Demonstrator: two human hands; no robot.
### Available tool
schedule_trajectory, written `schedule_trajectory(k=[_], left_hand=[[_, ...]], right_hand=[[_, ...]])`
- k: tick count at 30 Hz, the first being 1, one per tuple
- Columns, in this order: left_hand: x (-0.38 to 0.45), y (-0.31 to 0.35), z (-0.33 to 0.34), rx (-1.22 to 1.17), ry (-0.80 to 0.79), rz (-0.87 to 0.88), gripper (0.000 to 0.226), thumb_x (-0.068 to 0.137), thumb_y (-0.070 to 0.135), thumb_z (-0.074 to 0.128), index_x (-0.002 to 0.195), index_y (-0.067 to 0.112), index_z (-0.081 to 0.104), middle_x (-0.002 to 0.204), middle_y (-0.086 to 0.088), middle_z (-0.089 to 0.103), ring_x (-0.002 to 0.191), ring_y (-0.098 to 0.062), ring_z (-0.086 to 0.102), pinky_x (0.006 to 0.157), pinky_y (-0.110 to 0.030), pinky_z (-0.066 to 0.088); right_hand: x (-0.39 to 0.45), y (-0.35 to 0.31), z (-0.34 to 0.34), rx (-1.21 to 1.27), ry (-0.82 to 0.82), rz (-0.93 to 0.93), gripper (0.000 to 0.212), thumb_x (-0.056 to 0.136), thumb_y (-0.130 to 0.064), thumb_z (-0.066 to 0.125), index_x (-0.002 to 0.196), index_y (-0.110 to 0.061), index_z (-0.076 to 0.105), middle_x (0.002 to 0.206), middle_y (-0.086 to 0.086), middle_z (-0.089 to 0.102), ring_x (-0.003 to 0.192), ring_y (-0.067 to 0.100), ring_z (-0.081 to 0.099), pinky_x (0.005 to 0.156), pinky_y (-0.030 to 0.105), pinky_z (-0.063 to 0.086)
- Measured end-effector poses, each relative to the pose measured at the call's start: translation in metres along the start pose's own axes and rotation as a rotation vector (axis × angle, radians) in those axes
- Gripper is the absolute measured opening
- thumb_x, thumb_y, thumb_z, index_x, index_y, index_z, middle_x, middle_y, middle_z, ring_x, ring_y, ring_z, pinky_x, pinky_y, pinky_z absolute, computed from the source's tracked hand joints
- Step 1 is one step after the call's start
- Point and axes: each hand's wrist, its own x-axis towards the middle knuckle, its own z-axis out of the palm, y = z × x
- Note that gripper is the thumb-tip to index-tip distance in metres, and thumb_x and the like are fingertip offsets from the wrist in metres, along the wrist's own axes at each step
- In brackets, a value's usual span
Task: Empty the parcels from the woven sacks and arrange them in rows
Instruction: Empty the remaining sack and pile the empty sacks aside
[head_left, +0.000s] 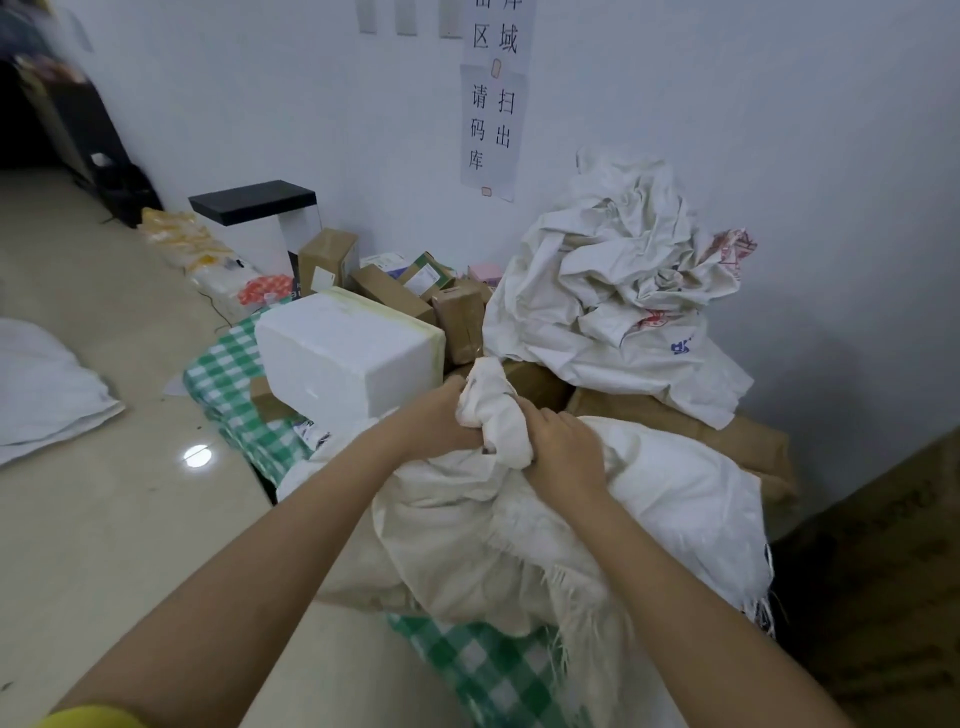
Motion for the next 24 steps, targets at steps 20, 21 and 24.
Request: schedule_trajectory(k=[20, 21, 24], left_hand=[[0.004, 0.015, 0.075, 0.342, 0.243, 0.463, 0.057, 0.053, 0.0, 0.081, 0.091, 0.013, 0.04, 0.084, -0.009, 0.052, 0.056, -0.021, 0.05, 0.03, -0.019, 0.028], [0.007, 0.015, 0.079, 0.352, 0.224, 0.441, 0.058, 0.051, 0.0, 0.081, 0.09, 0.012, 0.039, 0.084, -0.009, 0.054, 0.056, -0.02, 0.05, 0.029, -0.018, 0.029], [0.024, 0.015, 0.098, 0.381, 0.156, 0.407, 0.06, 0.048, 0.007, 0.086, 0.096, 0.012, 0.05, 0.11, -0.015, 0.06, 0.079, -0.029, 0.062, 0.034, -0.022, 0.043]], right_hand=[[-0.009, 0.028, 0.001, -0.017, -0.611, 0.0, 0.114, 0.073, -0.072, 0.06, 0.148, -0.041, -0.02, 0.161, 0.007, -0.011, 0.147, 0.037, -0.005, 0.117, 0.058, 0.0], [-0.014, 0.028, 0.005, -0.062, -0.66, 0.012, 0.124, 0.066, -0.078, 0.061, 0.145, -0.042, -0.027, 0.158, 0.007, -0.025, 0.145, 0.038, -0.018, 0.113, 0.061, -0.01], [-0.027, 0.031, 0.024, -0.13, -0.754, 0.105, 0.14, 0.06, -0.075, 0.071, 0.139, -0.04, -0.038, 0.152, 0.01, -0.039, 0.14, 0.044, -0.028, 0.107, 0.067, -0.015]])
